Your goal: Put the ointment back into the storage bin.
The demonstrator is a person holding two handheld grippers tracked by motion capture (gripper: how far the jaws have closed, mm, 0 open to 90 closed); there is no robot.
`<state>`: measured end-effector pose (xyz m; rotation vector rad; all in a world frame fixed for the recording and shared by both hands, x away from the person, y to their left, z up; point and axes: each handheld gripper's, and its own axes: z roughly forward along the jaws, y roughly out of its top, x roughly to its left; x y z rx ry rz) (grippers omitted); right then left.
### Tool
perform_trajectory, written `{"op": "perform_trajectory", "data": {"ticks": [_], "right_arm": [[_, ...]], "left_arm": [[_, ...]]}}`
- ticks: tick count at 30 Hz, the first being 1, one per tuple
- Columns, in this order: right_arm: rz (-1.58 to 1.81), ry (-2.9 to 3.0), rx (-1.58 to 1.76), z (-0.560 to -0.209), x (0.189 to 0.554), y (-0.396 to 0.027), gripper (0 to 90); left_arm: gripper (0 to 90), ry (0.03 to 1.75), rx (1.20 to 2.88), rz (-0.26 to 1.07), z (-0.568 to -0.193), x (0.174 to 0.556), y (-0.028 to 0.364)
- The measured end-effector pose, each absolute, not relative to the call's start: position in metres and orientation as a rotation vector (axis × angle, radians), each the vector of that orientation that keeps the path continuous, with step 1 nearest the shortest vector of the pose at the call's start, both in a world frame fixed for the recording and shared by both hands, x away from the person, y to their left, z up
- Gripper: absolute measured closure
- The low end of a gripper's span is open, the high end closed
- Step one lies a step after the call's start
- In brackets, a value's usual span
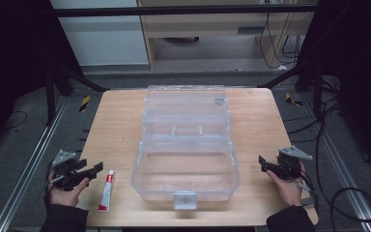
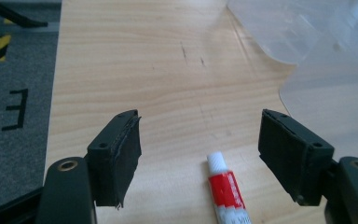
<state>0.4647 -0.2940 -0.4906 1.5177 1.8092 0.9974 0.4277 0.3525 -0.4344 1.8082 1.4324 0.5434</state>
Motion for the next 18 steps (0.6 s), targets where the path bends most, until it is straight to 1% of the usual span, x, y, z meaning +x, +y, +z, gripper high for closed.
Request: {"op": "perform_trajectory", "data": {"ticks": [4, 7, 11, 18], "right_arm": [[1.001, 1.816, 1.518, -0.491, 0.464, -0.293, 17.7], [0.982, 1.82, 1.517, -0.491, 0.462, -0.292, 17.2], [0.98, 1.806, 1.519, -0.49, 0.461, -0.292, 17.2], [0.969, 1.785, 1.522, -0.491, 0.461, -0.29, 18.5]], "left_arm": [[29.3, 1.432, 1.83, 0.517, -0.433, 0.422, 0.352], [29.9, 1.442, 1.879, 0.467, -0.431, 0.419, 0.349], [31.1, 1.45, 1.938, 0.434, -0.429, 0.418, 0.345], [32.8, 1.437, 2.02, 0.418, -0.427, 0.419, 0.339]]}}
